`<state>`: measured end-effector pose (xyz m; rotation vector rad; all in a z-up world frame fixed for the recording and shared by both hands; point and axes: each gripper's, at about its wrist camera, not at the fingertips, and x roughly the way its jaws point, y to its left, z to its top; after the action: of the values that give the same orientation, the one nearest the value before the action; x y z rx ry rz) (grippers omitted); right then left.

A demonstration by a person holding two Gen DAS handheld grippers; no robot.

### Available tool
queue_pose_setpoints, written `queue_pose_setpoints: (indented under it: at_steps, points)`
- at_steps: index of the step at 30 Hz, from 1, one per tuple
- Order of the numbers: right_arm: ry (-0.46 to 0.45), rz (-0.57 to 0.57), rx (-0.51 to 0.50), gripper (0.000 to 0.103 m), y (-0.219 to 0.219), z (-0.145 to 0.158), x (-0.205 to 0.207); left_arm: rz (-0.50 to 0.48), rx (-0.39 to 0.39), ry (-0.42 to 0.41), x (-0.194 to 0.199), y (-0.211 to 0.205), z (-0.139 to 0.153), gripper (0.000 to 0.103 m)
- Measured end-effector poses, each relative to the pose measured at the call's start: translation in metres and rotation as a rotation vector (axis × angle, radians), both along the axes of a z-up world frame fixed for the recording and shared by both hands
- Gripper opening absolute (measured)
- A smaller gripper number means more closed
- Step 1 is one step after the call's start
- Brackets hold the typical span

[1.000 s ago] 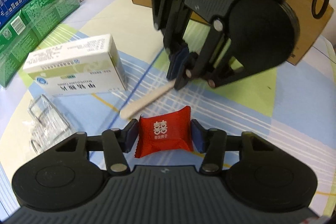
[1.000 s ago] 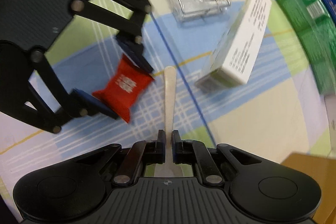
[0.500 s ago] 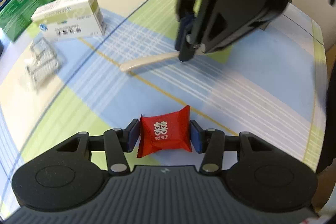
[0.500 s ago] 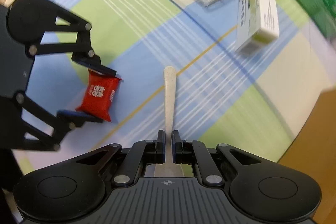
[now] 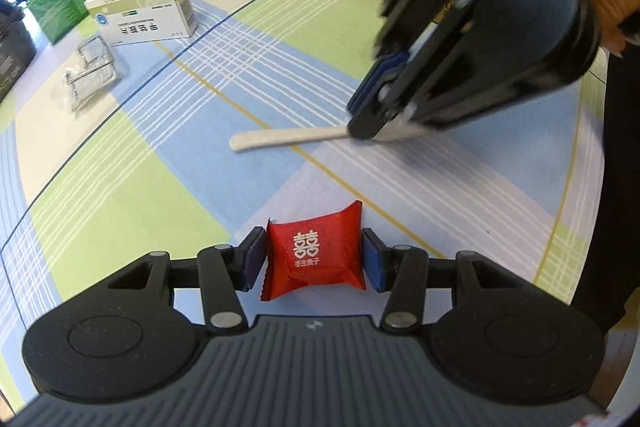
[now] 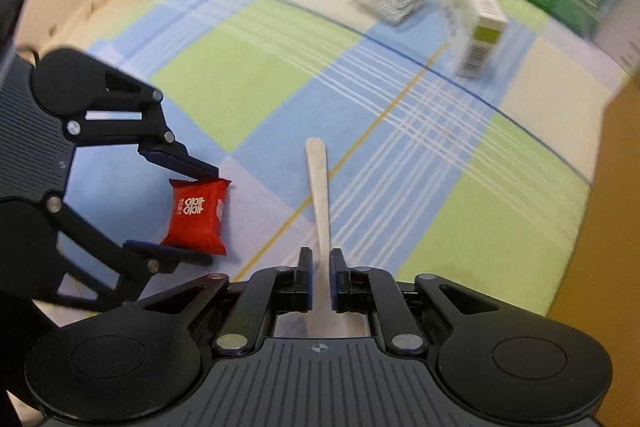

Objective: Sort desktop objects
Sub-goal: 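Grasp the red candy packet with the left gripper while right grasps the white spoon, then carry the candy packet and spoon with both grippers to the cardboard box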

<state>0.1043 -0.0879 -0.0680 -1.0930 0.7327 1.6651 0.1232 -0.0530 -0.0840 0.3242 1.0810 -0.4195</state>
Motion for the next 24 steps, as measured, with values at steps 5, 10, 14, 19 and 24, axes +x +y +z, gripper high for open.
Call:
queue_pose_setpoints:
  at_steps: [5, 10, 14, 19, 24]
  points:
    - [0.019, -0.042, 0.077, 0.049, -0.040, 0.007, 0.016, 0.081, -0.031, -0.018, -0.018, -0.002, 0.003, 0.061]
    - [-0.012, 0.001, 0.130, 0.050, -0.064, 0.006, 0.009, 0.162, -0.068, -0.054, -0.030, 0.005, 0.012, 0.065]
    - [-0.016, -0.015, 0.124, 0.050, -0.066, -0.011, 0.013, 0.221, -0.111, -0.073, -0.032, 0.013, 0.019, 0.069]
    - [0.077, -0.091, 0.153, 0.050, -0.067, -0.014, 0.027, 0.242, -0.138, -0.046, -0.030, 0.018, 0.015, 0.069]
    - [0.044, -0.072, 0.168, 0.050, -0.077, -0.015, 0.025, 0.214, -0.135, -0.024, -0.029, 0.012, 0.008, 0.069]
